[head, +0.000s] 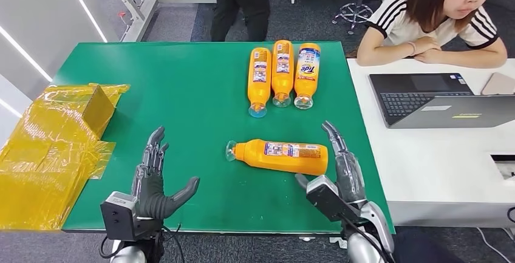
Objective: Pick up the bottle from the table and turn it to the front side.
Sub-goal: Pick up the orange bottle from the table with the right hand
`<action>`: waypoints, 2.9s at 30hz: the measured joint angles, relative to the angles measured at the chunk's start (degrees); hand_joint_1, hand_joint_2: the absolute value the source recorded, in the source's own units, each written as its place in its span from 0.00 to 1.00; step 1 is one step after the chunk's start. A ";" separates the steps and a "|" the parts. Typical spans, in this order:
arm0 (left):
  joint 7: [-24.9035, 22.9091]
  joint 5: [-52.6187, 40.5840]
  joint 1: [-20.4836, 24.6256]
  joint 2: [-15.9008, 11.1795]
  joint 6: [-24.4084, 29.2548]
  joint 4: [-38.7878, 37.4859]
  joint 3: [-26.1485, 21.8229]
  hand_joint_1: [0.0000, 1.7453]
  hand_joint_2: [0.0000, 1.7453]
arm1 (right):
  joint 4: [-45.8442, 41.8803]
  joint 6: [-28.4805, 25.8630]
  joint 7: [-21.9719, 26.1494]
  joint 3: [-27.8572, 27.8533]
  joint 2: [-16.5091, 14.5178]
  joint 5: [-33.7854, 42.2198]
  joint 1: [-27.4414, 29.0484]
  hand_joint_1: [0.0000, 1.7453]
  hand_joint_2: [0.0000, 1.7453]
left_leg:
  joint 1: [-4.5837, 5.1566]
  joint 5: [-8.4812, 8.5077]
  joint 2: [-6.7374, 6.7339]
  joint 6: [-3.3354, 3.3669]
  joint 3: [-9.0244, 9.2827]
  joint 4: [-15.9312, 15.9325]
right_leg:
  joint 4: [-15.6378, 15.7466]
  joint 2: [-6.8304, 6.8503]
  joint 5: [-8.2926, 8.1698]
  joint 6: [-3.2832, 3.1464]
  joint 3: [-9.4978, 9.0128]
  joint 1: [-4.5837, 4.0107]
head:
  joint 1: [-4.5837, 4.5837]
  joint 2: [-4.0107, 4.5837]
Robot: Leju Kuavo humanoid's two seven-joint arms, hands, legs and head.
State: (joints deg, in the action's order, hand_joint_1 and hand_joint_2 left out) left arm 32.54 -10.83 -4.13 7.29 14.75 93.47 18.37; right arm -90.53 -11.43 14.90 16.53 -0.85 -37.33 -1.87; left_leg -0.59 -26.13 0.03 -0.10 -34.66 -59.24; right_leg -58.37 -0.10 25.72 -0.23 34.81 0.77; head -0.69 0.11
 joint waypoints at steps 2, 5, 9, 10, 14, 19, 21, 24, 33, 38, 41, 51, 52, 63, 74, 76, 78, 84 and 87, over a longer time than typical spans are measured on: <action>-0.10 0.56 0.53 -0.03 -0.66 -0.47 0.18 0.00 1.00 | 1.67 0.87 -2.07 0.49 0.82 -1.51 -2.27 0.00 1.00 | 0.00 0.00 -0.01 0.00 -0.01 0.00 | -0.01 -0.01 0.00 0.00 0.01 0.00 | 0.00 0.00; -0.13 1.83 1.88 -0.07 -2.07 -1.81 0.79 0.00 1.00 | 5.52 3.98 -5.39 1.94 2.68 -3.11 -7.45 0.00 1.00 | 0.00 0.00 -0.03 0.00 -0.01 0.00 | -0.01 -0.02 0.00 0.00 0.02 0.00 | 0.01 0.00; -0.08 2.91 4.21 -0.06 -3.35 -4.60 1.57 0.00 1.00 | 14.42 10.47 -7.53 5.01 4.68 -2.48 -16.35 0.00 1.00 | 0.00 0.05 -0.02 -0.03 -0.01 0.00 | -0.02 -0.02 -0.05 -0.04 0.01 0.00 | 0.01 0.00; -0.07 3.10 4.77 -0.06 -3.56 -5.23 1.72 0.00 1.00 | 16.89 12.55 -7.77 5.97 4.95 -2.08 -18.44 0.00 1.00 | 0.00 0.07 -0.02 -0.04 -0.01 -0.01 | -0.02 -0.02 -0.06 -0.05 0.01 0.00 | 0.01 0.00; -0.09 3.84 7.10 -0.10 -4.22 -7.36 2.47 0.00 1.00 | 26.02 22.19 -7.27 10.12 5.34 1.40 -25.88 0.00 1.00 | 0.00 0.12 0.00 -0.06 -0.02 -0.01 | -0.05 0.00 -0.10 -0.09 0.02 0.00 | 0.01 0.00; -0.60 5.51 9.05 -0.33 -4.88 -9.04 2.85 0.00 1.00 | 36.20 31.37 -7.51 16.00 5.97 5.25 -35.23 0.00 1.00 | -0.01 0.14 0.07 -0.07 -0.04 -0.02 | -0.05 0.04 -0.10 -0.11 0.06 -0.01 | 0.01 0.00; -0.74 5.86 9.48 -0.50 -5.03 -9.50 2.88 0.00 1.00 | 39.03 33.05 -7.81 17.73 6.22 5.64 -37.81 0.00 1.00 | -0.01 0.14 0.10 -0.07 -0.07 -0.02 | -0.05 0.05 -0.10 -0.11 0.08 -0.01 | 0.00 0.00; -1.27 6.95 10.26 -0.63 -5.80 -10.24 2.98 0.00 1.00 | 43.83 38.01 -8.09 20.72 6.55 6.61 -42.08 0.00 1.00 | 0.00 0.14 0.07 -0.07 -0.07 -0.02 | -0.05 0.01 -0.11 -0.11 0.10 0.00 | 0.00 0.00; -4.91 13.45 12.39 -0.49 -10.80 -11.73 3.01 0.00 1.00 | 53.20 44.66 -11.17 29.07 6.50 8.30 -50.59 0.00 1.00 | 0.00 0.14 0.08 -0.07 -0.07 -0.03 | -0.05 0.02 -0.12 -0.10 0.09 0.00 | 0.00 0.00; -5.64 15.52 12.56 -0.42 -12.57 -12.28 3.01 0.00 1.00 | 55.60 44.77 -11.70 31.53 6.10 9.22 -52.65 0.00 1.00 | -0.01 0.14 0.08 -0.07 -0.08 -0.03 | -0.05 0.03 -0.11 -0.11 0.10 -0.01 | 0.00 0.00; -6.03 17.86 12.54 -0.41 -14.33 -12.70 3.00 0.00 1.00 | 56.44 45.11 -11.79 32.95 6.07 9.95 -52.91 0.00 1.00 | -0.01 0.14 0.08 -0.07 -0.08 -0.03 | -0.05 0.03 -0.11 -0.11 0.09 -0.01 | 0.00 0.00; -6.70 19.42 12.35 -0.34 -16.13 -13.06 2.97 0.00 1.00 | 57.42 40.34 -10.95 36.42 6.08 11.38 -51.22 0.00 1.00 | 0.00 0.14 0.08 -0.07 -0.07 -0.04 | -0.04 0.02 -0.11 -0.10 0.09 -0.01 | 0.00 0.00; -6.73 19.44 12.31 -0.34 -16.22 -13.06 2.97 0.00 1.00 | 57.46 40.20 -10.90 36.60 6.09 11.42 -50.96 0.00 1.00 | 0.00 0.14 0.08 -0.07 -0.06 -0.04 | -0.04 0.02 -0.11 -0.10 0.10 -0.01 | 0.01 0.00; -7.56 20.52 12.40 0.44 -18.23 -14.08 2.97 0.00 1.00 | 56.57 38.28 -11.73 38.24 6.82 11.13 -48.09 0.36 1.00 | -0.01 0.13 -0.01 -0.07 -0.01 -0.03 | -0.03 -0.07 -0.11 -0.10 0.07 -0.01 | 0.00 0.00; -7.16 21.13 10.27 0.50 -18.02 -14.24 2.59 0.00 1.00 | 56.04 37.34 -11.11 40.73 6.81 9.32 -49.24 1.00 1.00 | -0.01 0.15 0.02 -0.08 0.06 -0.03 | -0.05 -0.03 -0.14 -0.10 -0.03 -0.01 | 0.01 0.00; -6.86 21.06 9.98 0.49 -18.05 -14.24 2.44 0.00 1.00 | 56.04 36.42 -10.63 40.91 6.81 9.81 -49.04 1.00 1.00 | -0.01 0.15 0.03 -0.08 0.06 -0.03 | -0.05 -0.03 -0.14 -0.10 -0.03 -0.01 | 0.00 0.00; -6.47 20.89 9.85 0.48 -18.05 -14.24 2.22 0.00 1.00 | 56.04 35.13 -9.78 40.93 6.81 10.73 -48.66 1.00 1.00 | -0.01 0.15 0.04 -0.09 0.06 -0.03 | -0.04 -0.03 -0.14 -0.10 -0.03 -0.01 | 0.00 0.00; -4.80 20.23 9.03 0.28 -17.69 -14.21 1.12 0.00 1.00 | 54.91 30.42 -4.70 39.22 7.35 16.46 -45.89 1.00 1.00 | -0.01 0.14 0.04 -0.09 0.05 -0.03 | -0.03 -0.02 -0.13 -0.10 0.00 -0.01 | 0.00 0.00; -3.81 19.46 8.45 -0.04 -16.76 -13.97 0.57 0.00 1.00 | 52.52 29.20 -0.86 35.89 8.47 22.23 -42.50 1.00 1.00 | -0.02 0.14 0.12 -0.08 0.03 -0.03 | -0.03 0.06 -0.12 -0.10 0.00 -0.02 | 0.00 0.00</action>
State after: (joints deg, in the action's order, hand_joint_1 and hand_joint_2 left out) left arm 28.73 8.63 4.32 7.25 -2.01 79.50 18.93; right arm -38.02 17.77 14.04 52.42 7.63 -15.10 -44.37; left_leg -0.61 -25.99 0.14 -0.19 -34.63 -59.26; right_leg -58.40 -0.04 25.59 -0.33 34.81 0.75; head -0.68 0.11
